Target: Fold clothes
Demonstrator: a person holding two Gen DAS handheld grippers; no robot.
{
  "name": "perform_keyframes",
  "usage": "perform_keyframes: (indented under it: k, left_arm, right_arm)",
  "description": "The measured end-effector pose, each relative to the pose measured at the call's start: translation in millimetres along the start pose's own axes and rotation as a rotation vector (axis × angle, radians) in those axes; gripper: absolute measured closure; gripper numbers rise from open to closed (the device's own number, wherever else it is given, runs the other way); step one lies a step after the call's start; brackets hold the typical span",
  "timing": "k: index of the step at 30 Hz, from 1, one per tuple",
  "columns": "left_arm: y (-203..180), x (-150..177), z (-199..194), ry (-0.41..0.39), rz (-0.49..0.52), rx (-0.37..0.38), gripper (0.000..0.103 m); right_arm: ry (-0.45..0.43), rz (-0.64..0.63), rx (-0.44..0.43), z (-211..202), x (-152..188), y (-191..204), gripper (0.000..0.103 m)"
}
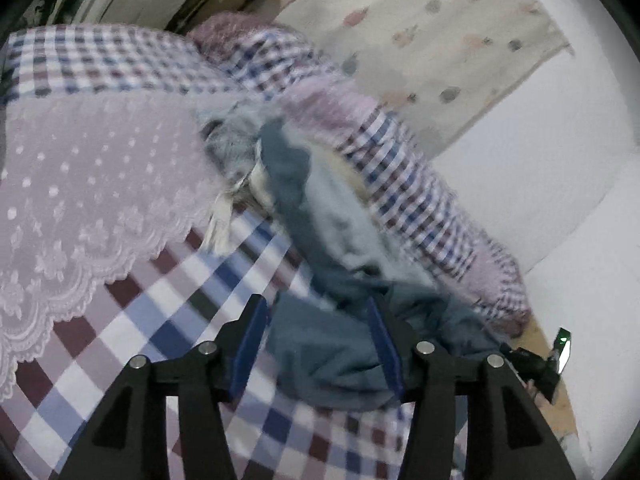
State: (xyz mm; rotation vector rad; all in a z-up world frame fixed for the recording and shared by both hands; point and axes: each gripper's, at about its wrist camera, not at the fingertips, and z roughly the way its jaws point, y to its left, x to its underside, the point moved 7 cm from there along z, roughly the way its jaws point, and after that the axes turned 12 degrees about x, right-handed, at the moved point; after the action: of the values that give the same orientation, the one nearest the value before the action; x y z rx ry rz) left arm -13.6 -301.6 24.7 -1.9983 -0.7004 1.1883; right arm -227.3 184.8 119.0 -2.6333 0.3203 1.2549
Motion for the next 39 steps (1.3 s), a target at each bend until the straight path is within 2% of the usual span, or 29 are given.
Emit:
perform_keyframes:
  k: [2,5,6,8,10,13,17,20,21,22,23,26,28,29,34,36,39]
  left_arm:
    - [1.8,8.2,8.8,0.053,0.007,-0.016,0.048]
    - [4.5,20.4,21.5,0.132,0.018,-0.039,0.048]
    - [5.2,22.3,24.7,0.143,0.01,-0.03,0.048]
    - [6.8,26.1,31.1,0.166,-0.007,-0.011,0.048]
    - [8.3,29.8,37.5,0.188,-0.023,0.008,0.048]
    - [14.0,32.6,50.0,0.216,-0.079,0.034,0.048]
    - [21.7,33.9,63.7,0.229,-0.151,0.061,0.048]
    - [18.5,34.7,64.8,0.228,-0.141,0.042,0.048]
    - [17.4,35.4,65.2,0.229,-0.137,0.036,0.05]
    - [15.3,36.6,66.4,0.23,-0.141,0.042,0.064]
    - [12.1,39.4,70.1,0.246,-0.157,0.067,0.083]
    - [-3.3,45.9,71.1,0.263,-0.144,0.104,0.097]
    - [-22.1,50.0,71.6,0.278,-0.138,0.163,0.099]
    - [-38.8,53.2,71.3,0.296,-0.129,0.218,0.1]
    - [-105.7,66.9,61.8,0.37,-0.011,0.399,0.1]
    - [-121.1,73.4,59.0,0.393,0.012,0.442,0.1]
    - [-122.3,79.2,59.4,0.414,0.017,0.442,0.1]
  right_arm:
    - [0.029,0.026,0.009,6.5,11.6,-10.5,0.092]
    - [0.022,0.078,-0.012,-4.7,29.3,-23.5,0.084]
    - [0.017,0.096,-0.035,-12.4,36.1,-26.9,0.082]
    - [0.01,0.121,-0.089,-29.4,51.4,-28.7,0.071]
    - [0.009,0.133,-0.155,-49.8,68.9,-30.4,0.066]
    - [0.026,0.133,-0.243,-78.6,102.8,-31.4,0.063]
    - [0.04,0.15,-0.312,-108.2,145.2,-35.4,0.059]
    - [0.044,0.142,-0.339,-121.8,173.1,-35.2,0.058]
    - [0.05,0.137,-0.348,-124.1,180.9,-33.9,0.058]
    - [0.061,0.129,-0.361,-124.9,188.2,-30.6,0.057]
    - [0.074,0.115,-0.378,-125.2,194.5,-25.4,0.057]
    - [0.08,0.037,-0.431,-130.6,211.0,-1.3,0.057]
    - [0.059,-0.017,-0.466,-142.1,219.8,19.8,0.057]
    - [0.048,-0.045,-0.483,-147.8,224.2,30.3,0.057]
    - [-0.007,-0.182,-0.57,-176.8,247.0,82.6,0.054]
    - [-0.029,-0.237,-0.604,-188.5,256.3,103.4,0.054]
    - [-0.065,-0.315,-0.646,-205.2,269.2,132.3,0.052]
